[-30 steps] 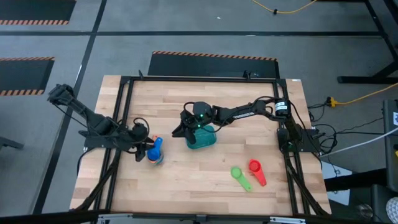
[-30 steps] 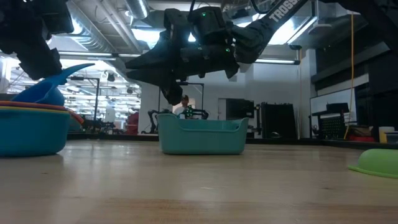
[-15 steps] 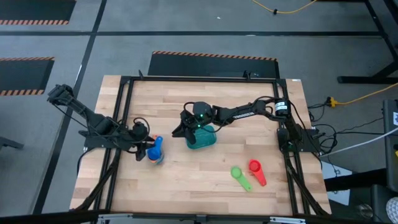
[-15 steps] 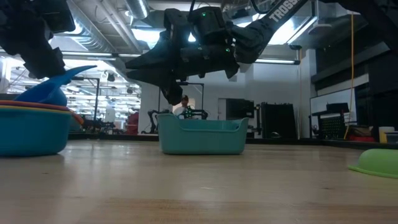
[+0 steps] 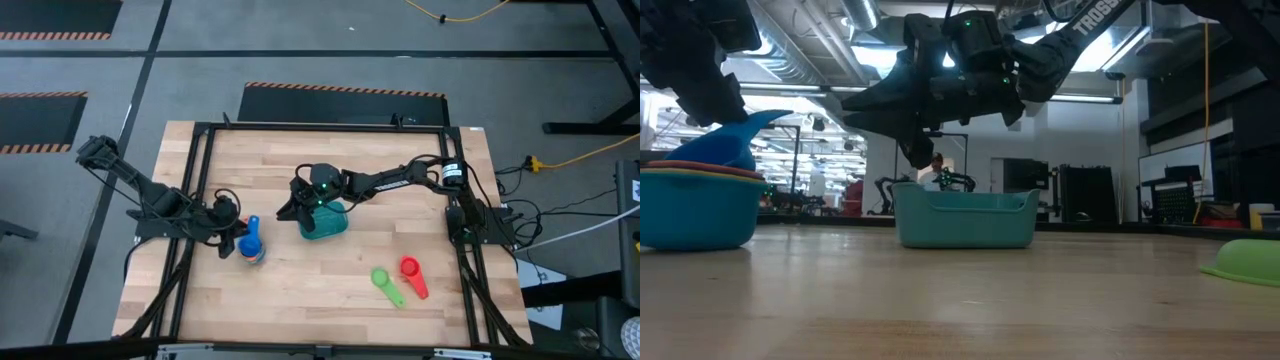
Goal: Nest measuring cups in basket
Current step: Stack the blue measuring cup on top of the orange measuring cup
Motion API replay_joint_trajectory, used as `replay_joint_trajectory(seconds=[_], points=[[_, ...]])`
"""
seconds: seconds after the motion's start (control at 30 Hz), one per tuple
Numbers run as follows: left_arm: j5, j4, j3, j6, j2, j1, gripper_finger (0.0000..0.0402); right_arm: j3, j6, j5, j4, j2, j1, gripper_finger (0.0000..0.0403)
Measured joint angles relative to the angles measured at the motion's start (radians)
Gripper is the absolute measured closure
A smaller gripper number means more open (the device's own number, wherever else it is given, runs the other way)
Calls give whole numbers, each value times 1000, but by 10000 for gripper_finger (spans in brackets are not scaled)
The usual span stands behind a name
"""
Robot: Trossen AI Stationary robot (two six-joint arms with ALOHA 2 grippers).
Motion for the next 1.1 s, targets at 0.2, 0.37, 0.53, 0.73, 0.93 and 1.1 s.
replay_joint_trajectory(seconds=[0.2, 0.37, 0.53, 0.73, 0.93, 1.1], points=[[0, 4, 0, 0, -1, 0, 357, 0, 0, 0, 0, 0, 0, 303], [6, 11, 1, -1, -1, -1, 385, 0, 0, 0, 0, 0, 0, 303], [3, 52, 2, 46, -2, 0, 396, 0, 0, 0, 0, 0, 0, 303], [5, 81, 2, 74, -1, 0, 397, 0, 0, 0, 0, 0, 0, 303], [5, 81, 2, 73, -1, 0, 398, 0, 0, 0, 0, 0, 0, 303], [6, 81, 1, 71, -1, 0, 398, 0, 0, 0, 0, 0, 0, 303]])
